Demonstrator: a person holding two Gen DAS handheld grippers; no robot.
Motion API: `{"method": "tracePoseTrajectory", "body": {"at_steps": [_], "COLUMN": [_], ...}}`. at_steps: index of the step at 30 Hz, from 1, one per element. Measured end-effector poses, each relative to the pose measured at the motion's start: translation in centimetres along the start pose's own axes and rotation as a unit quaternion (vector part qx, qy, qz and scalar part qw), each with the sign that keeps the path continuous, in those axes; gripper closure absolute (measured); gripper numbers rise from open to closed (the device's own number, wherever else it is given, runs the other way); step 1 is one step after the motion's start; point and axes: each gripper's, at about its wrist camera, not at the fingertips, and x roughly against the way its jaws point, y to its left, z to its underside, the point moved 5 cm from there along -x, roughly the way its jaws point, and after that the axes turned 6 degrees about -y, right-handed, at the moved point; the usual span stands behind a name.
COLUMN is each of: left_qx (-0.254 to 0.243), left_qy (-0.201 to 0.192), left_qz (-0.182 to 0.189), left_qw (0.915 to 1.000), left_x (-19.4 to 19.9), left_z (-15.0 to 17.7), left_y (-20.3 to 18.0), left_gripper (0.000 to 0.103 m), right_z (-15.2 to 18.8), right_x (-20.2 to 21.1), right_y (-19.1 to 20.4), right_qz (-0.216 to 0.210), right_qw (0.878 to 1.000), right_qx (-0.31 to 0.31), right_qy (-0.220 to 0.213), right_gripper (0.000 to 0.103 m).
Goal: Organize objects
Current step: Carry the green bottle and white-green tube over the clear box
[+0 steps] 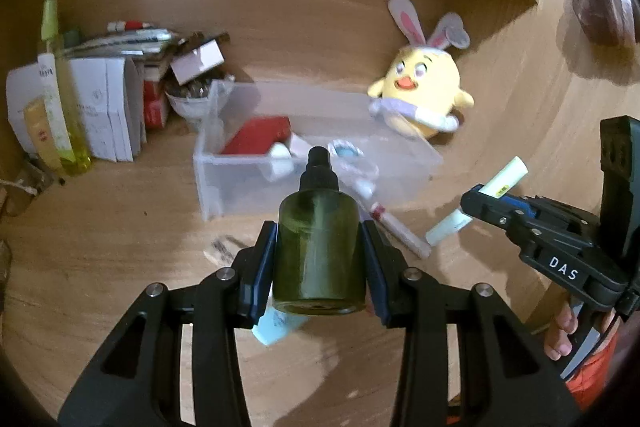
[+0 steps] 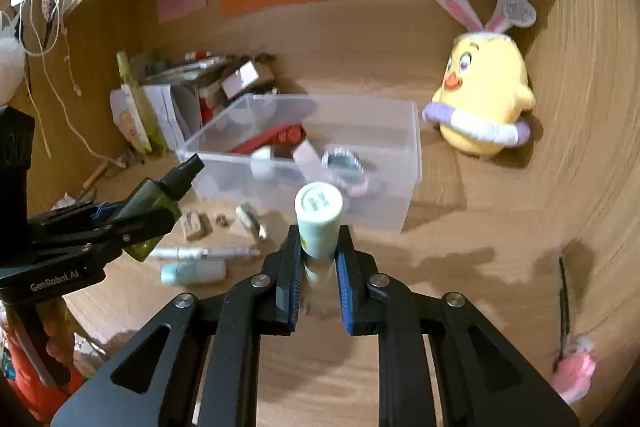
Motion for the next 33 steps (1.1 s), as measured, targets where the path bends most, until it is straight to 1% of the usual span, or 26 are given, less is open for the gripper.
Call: {"method": "tracePoseTrajectory", "body": {"at_steps": [16,20,27,33], "left_qx": [0.0,-0.006,-0.015,-0.018], "left_qy": [-0.039,-0.047,-0.048,-0.04], "left_qz": [-0.024,-0.036,-0.051,-0.06], "left_qw": [0.9989,0.9982,0.9974,0.9972], "left_x": [-1.1,-1.6,-2.9,-4.8], "left_z": [-5.9,-7.2,-9.0,-9.9], "left_y": [1.0,1.1,1.3,1.6], "left_gripper": [0.062,0.062,0.062,0.062], "right_z": [-5.8,-7.1,-9.0,-9.3], "right_x": [-1.0,-1.6,-3.3,-5.1], "right_y": [-1.3,-1.9,-2.8,-3.1], "right_qz": [-0.003,-0.002,-0.008,-0.001], "right_qw": [0.999,0.998,0.998,0.998], "right_qx": [0.013,0.015,0.009,0.021], "right_qy": [-0.049,-0.057,-0.062,-0.051], "right_gripper": [0.089,0.089,0.089,0.089]}}
